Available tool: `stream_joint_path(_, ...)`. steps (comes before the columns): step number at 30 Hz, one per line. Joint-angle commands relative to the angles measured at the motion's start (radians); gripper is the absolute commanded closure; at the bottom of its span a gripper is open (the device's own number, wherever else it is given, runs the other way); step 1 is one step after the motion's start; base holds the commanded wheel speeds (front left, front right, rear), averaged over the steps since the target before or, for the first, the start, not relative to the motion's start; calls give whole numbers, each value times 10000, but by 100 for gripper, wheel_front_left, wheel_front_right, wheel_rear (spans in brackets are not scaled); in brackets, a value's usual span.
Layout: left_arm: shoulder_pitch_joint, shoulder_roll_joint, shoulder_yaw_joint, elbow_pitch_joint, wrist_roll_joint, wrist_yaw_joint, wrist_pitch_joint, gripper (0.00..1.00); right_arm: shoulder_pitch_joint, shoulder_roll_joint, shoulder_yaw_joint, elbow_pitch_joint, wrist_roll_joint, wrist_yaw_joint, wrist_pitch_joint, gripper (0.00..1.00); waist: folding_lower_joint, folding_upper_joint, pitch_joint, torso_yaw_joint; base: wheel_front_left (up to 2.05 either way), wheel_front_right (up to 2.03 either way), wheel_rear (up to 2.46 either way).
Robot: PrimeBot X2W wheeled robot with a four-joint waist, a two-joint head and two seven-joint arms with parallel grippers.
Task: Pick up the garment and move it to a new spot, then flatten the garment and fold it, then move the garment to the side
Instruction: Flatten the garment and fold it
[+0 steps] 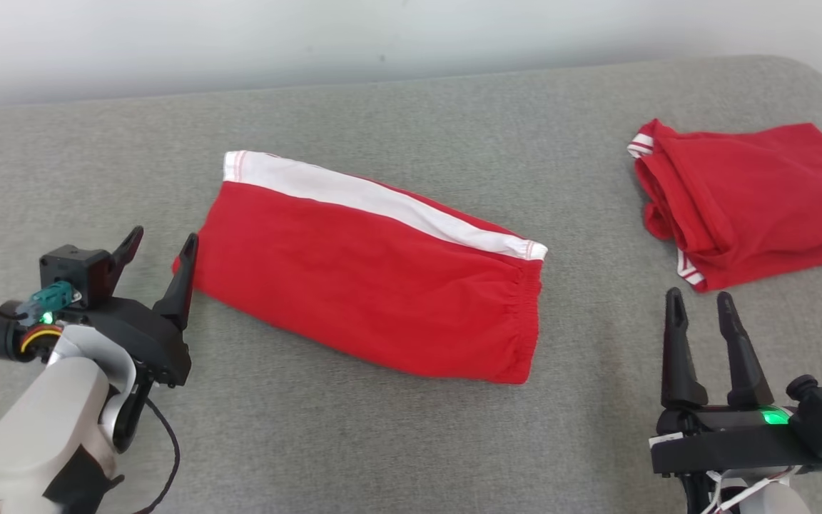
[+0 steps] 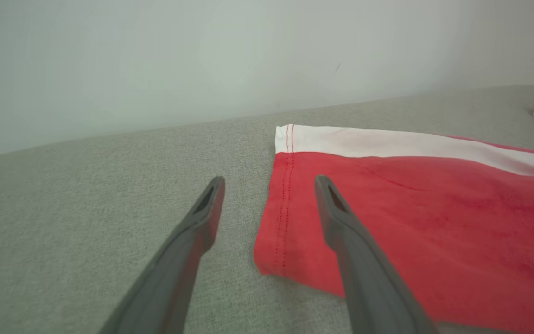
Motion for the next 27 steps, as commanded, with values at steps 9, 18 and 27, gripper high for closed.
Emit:
stream_joint_path(9, -527, -329, -161, 1808, -32, -251, -32, 0, -251, 124, 201, -113, -233, -28, 1, 0, 1, 1, 571, -726, 0, 0, 0)
stream_joint_path(18, -637, -447, -854, 2176, -941, -242, 865, 0, -163, 171, 137, -55, -257, -28, 2, 0, 1, 1, 786, -878, 0, 0, 0)
stream_joint_path(27, -431, -510, -1645, 2244, -1974, -244, 1975, 100, -347, 186, 309, 101, -283, -28, 1, 0, 1, 1, 458, -811, 0, 0, 0)
